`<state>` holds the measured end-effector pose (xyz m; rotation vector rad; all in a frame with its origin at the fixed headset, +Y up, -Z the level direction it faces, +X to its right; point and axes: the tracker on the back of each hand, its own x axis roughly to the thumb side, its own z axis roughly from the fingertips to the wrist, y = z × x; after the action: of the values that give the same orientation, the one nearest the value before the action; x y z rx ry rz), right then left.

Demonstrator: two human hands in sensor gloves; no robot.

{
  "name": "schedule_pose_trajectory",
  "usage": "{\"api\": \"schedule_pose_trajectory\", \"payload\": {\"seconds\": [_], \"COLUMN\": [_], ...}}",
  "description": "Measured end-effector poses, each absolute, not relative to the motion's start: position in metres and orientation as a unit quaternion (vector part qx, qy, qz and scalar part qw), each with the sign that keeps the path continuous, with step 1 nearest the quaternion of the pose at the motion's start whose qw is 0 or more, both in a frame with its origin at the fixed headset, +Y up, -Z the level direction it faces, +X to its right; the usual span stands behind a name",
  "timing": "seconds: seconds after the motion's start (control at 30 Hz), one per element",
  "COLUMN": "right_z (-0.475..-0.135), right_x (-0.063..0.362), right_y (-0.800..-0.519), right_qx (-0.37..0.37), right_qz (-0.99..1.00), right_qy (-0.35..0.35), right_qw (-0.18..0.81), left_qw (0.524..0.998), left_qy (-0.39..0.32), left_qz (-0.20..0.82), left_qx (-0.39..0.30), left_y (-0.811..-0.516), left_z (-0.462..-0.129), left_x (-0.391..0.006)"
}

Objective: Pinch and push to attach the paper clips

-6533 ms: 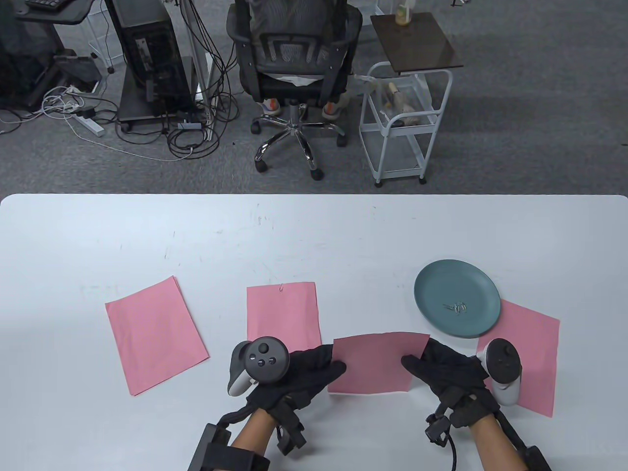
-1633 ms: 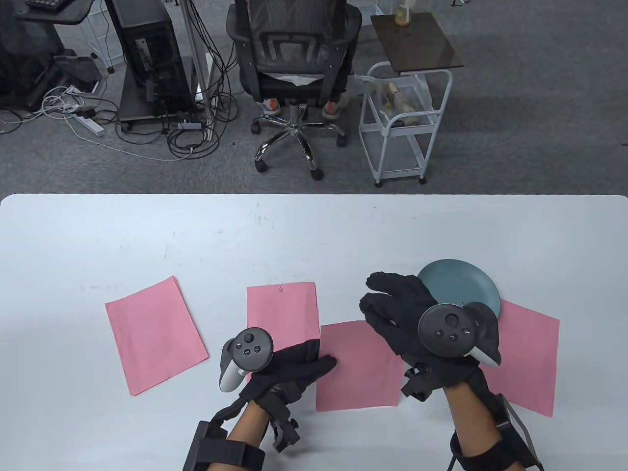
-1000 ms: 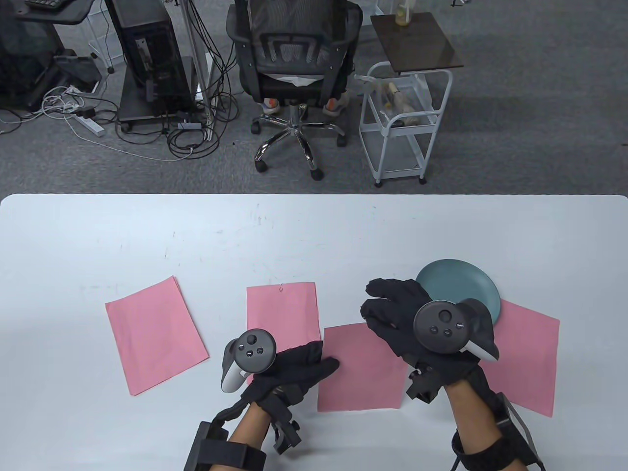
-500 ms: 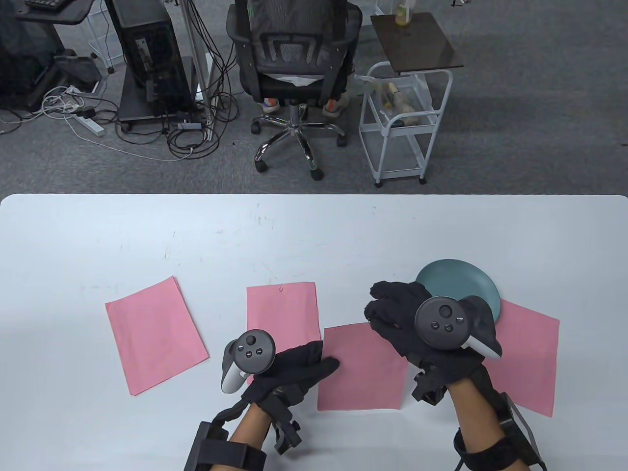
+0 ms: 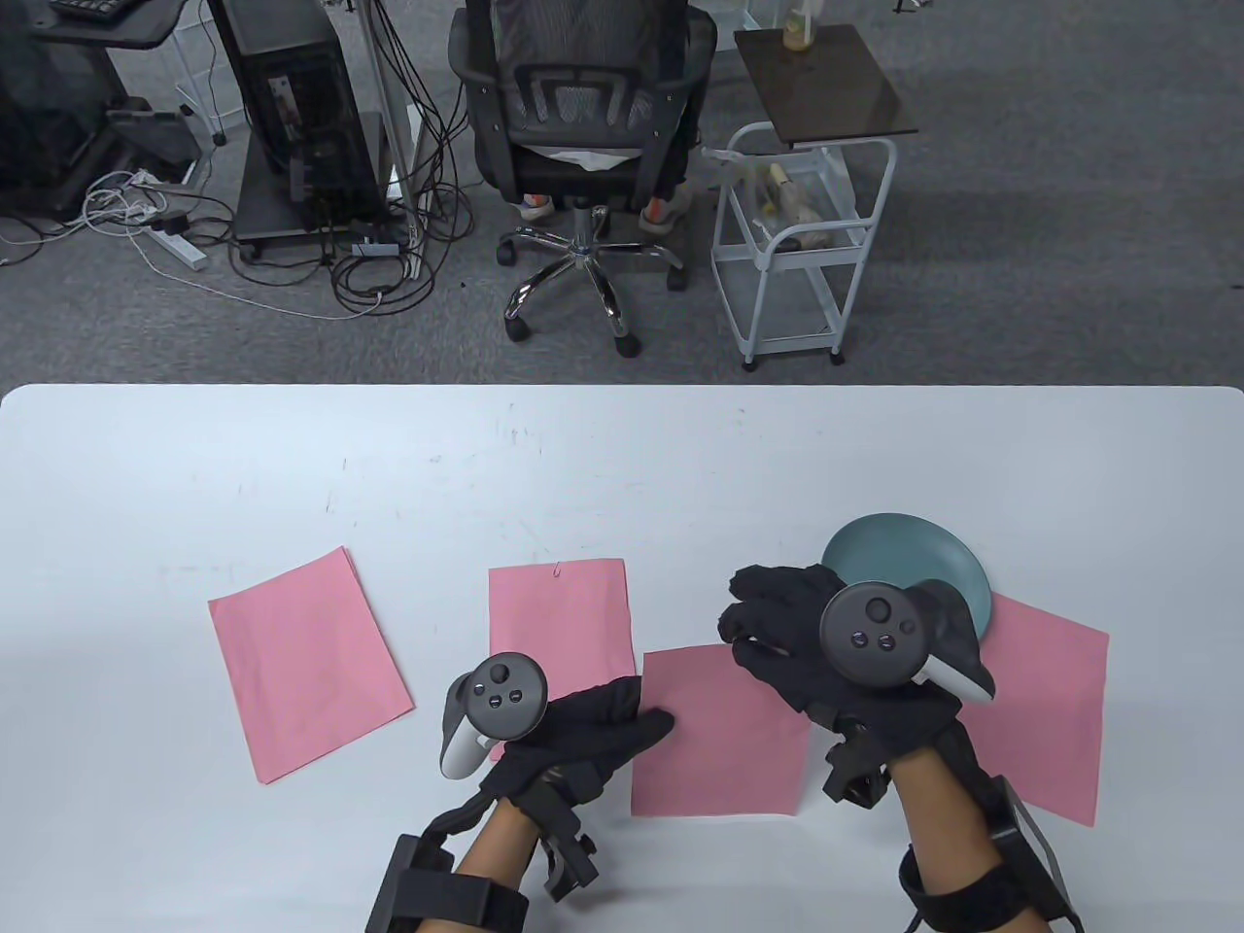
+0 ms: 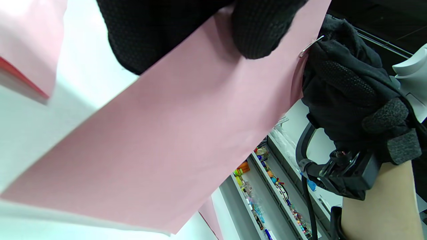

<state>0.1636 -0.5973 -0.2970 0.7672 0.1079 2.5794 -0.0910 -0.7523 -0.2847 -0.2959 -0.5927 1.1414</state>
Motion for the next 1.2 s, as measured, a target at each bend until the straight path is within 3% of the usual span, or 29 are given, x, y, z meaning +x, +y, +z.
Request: {"api": "schedule_pose_trajectory", "payload": {"seconds": [0.9, 1.2], "right_z": [-0.299, -0.287], "right_x": [0.155, 0.163], "right_y": [-0.607, -0.59], "right_qx": [0.284, 0.285], "right_qz": [0.939, 0.934], "right_qy": [0.079, 0.03], "right_qw": [0.178, 0.213], "left_qw": [0.788, 0.79], "left_qy": [-0.261, -0.263], "left_qz": [0.541, 0.539], "left_qx": [-0.138, -0.129], "left_y": [-0.755, -0.747], "left_z": [-0.284, -0.284], "left_x": [-0.091, -0.095]}}
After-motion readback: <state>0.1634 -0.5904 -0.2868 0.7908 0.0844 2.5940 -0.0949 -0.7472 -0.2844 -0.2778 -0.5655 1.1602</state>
